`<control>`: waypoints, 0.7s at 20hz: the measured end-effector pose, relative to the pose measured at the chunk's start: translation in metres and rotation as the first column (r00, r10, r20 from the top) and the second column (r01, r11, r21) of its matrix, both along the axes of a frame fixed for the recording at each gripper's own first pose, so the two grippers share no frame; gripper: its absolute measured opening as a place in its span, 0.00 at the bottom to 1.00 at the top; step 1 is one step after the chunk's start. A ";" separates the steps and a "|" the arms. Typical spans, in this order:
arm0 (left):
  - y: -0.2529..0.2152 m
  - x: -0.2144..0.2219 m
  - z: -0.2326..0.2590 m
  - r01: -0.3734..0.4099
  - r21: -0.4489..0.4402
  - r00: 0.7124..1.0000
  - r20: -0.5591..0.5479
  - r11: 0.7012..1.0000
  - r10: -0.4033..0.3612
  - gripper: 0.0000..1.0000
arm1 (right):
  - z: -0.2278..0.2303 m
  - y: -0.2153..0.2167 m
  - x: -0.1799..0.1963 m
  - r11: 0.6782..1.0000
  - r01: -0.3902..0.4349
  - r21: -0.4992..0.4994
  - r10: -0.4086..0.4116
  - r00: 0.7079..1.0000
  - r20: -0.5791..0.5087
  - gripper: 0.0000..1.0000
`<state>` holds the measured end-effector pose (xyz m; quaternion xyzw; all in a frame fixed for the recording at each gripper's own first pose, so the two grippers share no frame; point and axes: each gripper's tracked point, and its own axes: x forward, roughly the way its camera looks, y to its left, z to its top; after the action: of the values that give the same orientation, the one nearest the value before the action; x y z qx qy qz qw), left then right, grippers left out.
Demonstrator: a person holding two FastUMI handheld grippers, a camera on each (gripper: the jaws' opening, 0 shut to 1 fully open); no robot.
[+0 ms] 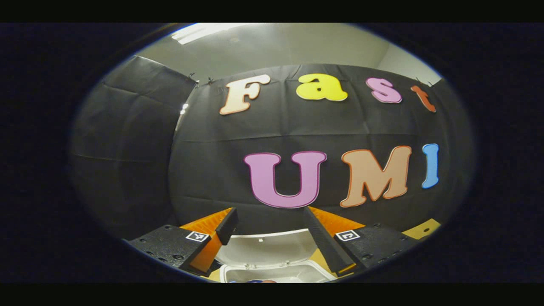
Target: Press the lid of the desktop garbage bin to open it, pick up the crumpled paper on the desktop and throw it into the bin, then pick up the pop can on the desktop and drop it into the bin, and finally close the garbage bin lid.
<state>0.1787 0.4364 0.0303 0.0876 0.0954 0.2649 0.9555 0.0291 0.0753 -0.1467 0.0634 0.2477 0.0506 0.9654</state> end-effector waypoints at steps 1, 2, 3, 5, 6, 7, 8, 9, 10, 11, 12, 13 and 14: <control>0.004 0.002 -0.009 -0.003 -0.012 1.000 -0.027 1.000 0.003 0.92 | 0.002 -0.003 -0.001 1.000 0.010 0.002 -0.010 1.000 0.002 0.89; 0.008 0.000 -0.021 -0.013 -0.028 0.999 -0.051 1.000 0.012 0.92 | 0.005 -0.005 -0.002 1.000 0.019 0.006 -0.019 1.000 0.008 0.90; 0.008 -0.004 -0.025 -0.021 -0.055 0.998 -0.056 0.998 0.018 0.93 | 0.010 -0.006 -0.001 1.000 0.025 0.006 -0.025 0.999 0.020 0.90; 0.007 -0.003 -0.018 -0.017 -0.062 1.000 0.015 0.998 0.018 0.95 | 0.021 -0.009 -0.001 0.999 0.032 -0.008 -0.031 0.998 0.049 0.91; 0.003 -0.008 -0.022 -0.023 -0.060 1.000 0.006 0.998 0.023 0.93 | 0.026 -0.011 -0.001 0.999 0.031 -0.016 -0.030 0.998 0.061 0.91; -0.004 -0.015 -0.023 -0.006 -0.038 1.000 -0.007 0.999 0.006 0.94 | 0.030 -0.014 0.000 0.999 0.032 -0.022 -0.031 0.997 0.072 0.91; -0.012 -0.024 -0.025 0.006 -0.027 1.000 -0.017 1.000 -0.006 0.94 | 0.035 -0.015 0.000 0.999 0.030 -0.024 -0.028 0.996 0.082 0.90; -0.023 -0.037 -0.028 0.015 -0.035 1.000 -0.024 0.999 -0.015 0.91 | 0.039 -0.017 0.000 0.999 0.032 -0.026 -0.030 0.995 0.095 0.91; -0.032 -0.050 -0.033 0.015 -0.052 1.000 -0.022 0.999 -0.016 0.91 | 0.042 -0.021 0.000 0.999 0.034 -0.023 -0.032 0.994 0.106 0.91; -0.044 -0.063 -0.039 0.022 -0.058 0.999 -0.025 0.998 -0.023 0.94 | 0.044 -0.025 0.000 0.999 0.037 -0.017 -0.035 0.993 0.114 0.91; -0.054 -0.077 -0.049 0.027 -0.061 0.999 -0.032 0.998 -0.029 0.92 | 0.041 -0.028 -0.001 0.999 0.035 -0.010 -0.034 0.993 0.111 0.91; -0.063 -0.091 -0.060 0.029 -0.067 0.999 -0.041 0.997 -0.032 0.93 | 0.037 -0.029 -0.001 1.000 0.028 -0.004 -0.027 0.995 0.096 0.91; -0.070 -0.102 -0.072 0.026 -0.073 0.998 -0.048 0.997 -0.030 0.94 | 0.032 -0.030 -0.001 1.000 0.020 -0.004 -0.019 0.996 0.082 0.91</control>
<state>0.0763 0.3661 -0.0418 0.0607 0.1271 0.2456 0.9591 0.0277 0.0453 -0.1149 0.0616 0.2074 0.0431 0.9754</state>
